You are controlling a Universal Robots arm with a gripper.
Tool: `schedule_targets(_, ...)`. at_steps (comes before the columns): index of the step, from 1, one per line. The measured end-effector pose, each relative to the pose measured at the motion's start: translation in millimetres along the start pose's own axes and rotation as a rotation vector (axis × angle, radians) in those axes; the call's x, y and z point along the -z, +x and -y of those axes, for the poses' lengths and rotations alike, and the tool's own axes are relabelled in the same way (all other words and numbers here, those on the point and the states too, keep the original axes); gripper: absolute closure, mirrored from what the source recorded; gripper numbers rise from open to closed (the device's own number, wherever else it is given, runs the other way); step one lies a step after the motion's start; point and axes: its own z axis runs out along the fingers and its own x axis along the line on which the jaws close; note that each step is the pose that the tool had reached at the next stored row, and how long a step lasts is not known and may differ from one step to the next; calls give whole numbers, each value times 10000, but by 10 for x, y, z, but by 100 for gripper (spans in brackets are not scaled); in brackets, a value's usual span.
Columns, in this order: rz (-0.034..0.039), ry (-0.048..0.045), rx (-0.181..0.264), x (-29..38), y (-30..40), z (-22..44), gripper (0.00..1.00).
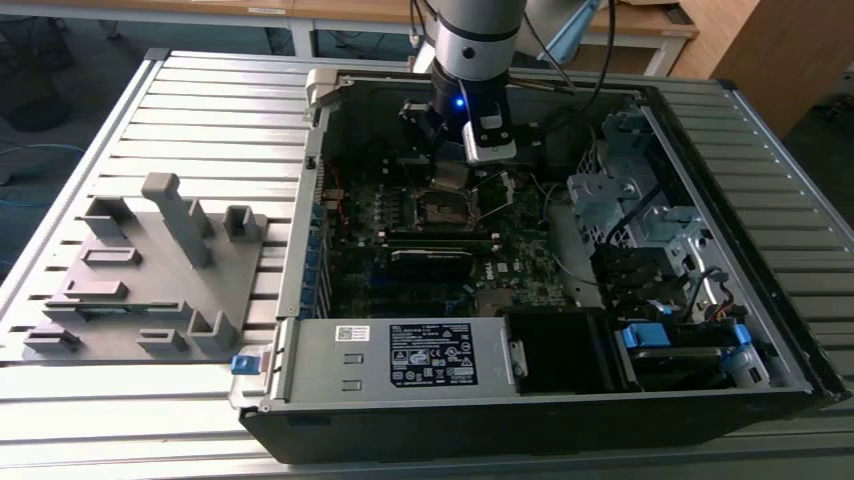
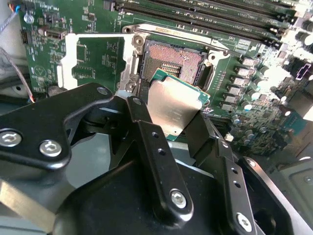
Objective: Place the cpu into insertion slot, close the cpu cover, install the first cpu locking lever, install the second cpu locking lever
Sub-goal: 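Place the cpu into insertion slot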
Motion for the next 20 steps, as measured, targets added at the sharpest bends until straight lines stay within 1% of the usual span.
schedule_targets(2, 7, -1, -96, 0, 0, 0, 46)
schedule_targets(20, 13, -3, -149, -1, 0, 0, 46)
